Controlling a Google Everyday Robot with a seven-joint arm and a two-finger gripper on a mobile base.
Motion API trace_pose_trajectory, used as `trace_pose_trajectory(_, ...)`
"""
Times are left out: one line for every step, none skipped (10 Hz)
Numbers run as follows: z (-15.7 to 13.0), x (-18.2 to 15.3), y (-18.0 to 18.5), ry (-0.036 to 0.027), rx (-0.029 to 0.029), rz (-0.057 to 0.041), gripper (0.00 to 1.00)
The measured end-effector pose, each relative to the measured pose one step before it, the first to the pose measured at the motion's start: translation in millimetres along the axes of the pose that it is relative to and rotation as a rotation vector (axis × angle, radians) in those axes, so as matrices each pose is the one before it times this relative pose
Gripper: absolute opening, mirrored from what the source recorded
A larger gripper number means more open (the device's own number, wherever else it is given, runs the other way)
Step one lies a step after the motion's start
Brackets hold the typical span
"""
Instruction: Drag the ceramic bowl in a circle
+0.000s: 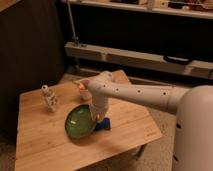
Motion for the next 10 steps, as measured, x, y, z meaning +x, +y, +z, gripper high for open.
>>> trace_pose_trajectory(1.93,-20.93,-1.28,-0.01395,-0.00627,-0.02554,0.0)
trace_pose_trajectory(0.79,-14.06,-6.71,-0.00875,0.00138,-0.02671,0.0)
trace_pose_trajectory(2.96,-17.39,-11.88,-0.01731,0.00249,-0.04075,0.0)
trace_pose_trajectory(2.91,-7.85,-11.84,-0.01163,0.00459,-0.0285,0.0)
trace_pose_trajectory(3.11,-1.34,-11.46,-0.00867,0.00478,-0.02132,0.0)
trace_pose_trajectory(5.19,7.07,-19.66,-0.01187,0.00819,-0.02607,0.0)
trace_pose_trajectory(4.24,11.26,-15.65,-0.01234,0.00161,-0.01811,0.0)
trace_pose_trajectory(4.21,15.97,-20.24,-0.01007,0.00772,-0.01435,0.0)
trace_pose_trajectory(2.34,10.14,-11.71,-0.00538,0.00339,-0.0065,0.0)
trace_pose_trajectory(1.96,15.56,-13.39,-0.00447,0.00646,-0.00094,0.0)
